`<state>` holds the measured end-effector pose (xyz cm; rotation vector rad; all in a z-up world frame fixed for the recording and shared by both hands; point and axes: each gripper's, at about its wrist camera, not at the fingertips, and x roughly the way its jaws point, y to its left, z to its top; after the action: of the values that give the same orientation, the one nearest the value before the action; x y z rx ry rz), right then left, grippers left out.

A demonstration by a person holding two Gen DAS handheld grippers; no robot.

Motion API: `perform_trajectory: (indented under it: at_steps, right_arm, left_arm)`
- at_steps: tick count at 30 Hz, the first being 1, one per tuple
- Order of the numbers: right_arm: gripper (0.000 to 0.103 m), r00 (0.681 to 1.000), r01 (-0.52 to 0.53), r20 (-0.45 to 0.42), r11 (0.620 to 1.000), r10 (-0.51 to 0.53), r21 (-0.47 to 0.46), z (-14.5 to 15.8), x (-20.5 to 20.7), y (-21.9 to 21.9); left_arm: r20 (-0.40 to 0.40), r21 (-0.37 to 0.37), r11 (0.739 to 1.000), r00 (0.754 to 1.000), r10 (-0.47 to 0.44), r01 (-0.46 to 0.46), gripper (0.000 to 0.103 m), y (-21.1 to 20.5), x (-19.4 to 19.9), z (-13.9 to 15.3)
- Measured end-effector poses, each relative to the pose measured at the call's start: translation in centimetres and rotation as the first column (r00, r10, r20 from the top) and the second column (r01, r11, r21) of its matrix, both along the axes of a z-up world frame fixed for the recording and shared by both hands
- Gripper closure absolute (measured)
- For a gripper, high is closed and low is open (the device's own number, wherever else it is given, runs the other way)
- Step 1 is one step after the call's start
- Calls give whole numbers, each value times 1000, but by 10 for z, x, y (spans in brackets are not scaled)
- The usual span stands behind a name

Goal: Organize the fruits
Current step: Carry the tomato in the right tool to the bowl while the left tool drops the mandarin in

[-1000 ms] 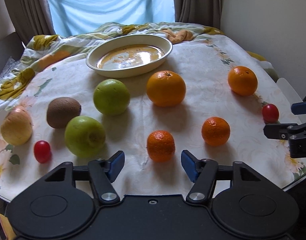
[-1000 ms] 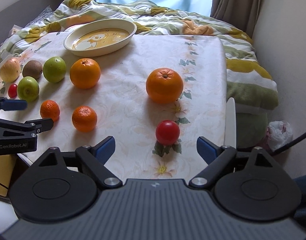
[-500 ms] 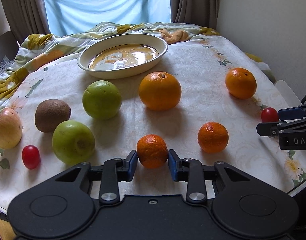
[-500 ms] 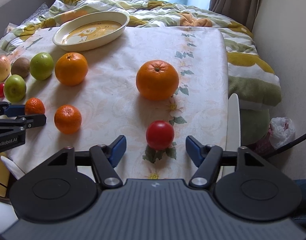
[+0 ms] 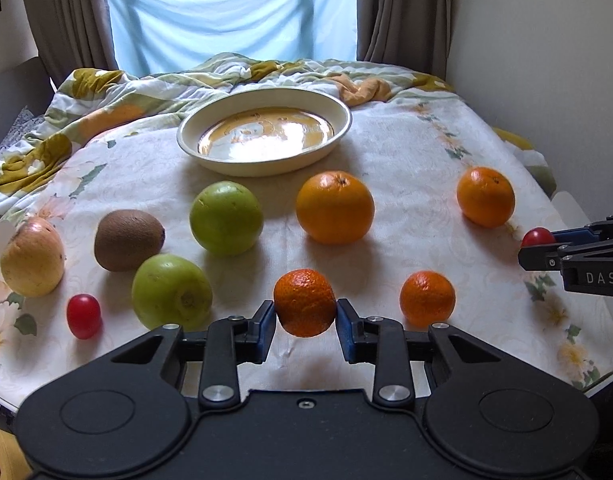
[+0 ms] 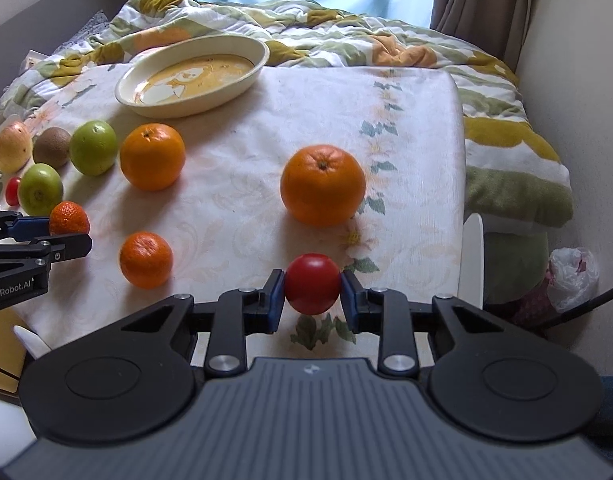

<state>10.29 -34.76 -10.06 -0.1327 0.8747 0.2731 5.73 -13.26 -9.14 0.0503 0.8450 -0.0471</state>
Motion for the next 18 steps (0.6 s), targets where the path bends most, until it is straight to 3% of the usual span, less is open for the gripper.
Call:
perform_trajectory:
  at_steps: [9,18]
  right_arm:
    - [58,998,-51,46,999,50,16,45,-2,9]
    - [58,993,-88,88,995,84,44,93,16,27]
  left_arm:
    - [78,-12,999,996,42,-42,67,8,-1,57]
    - [148,10,998,988,52,-54,67,32,26,111]
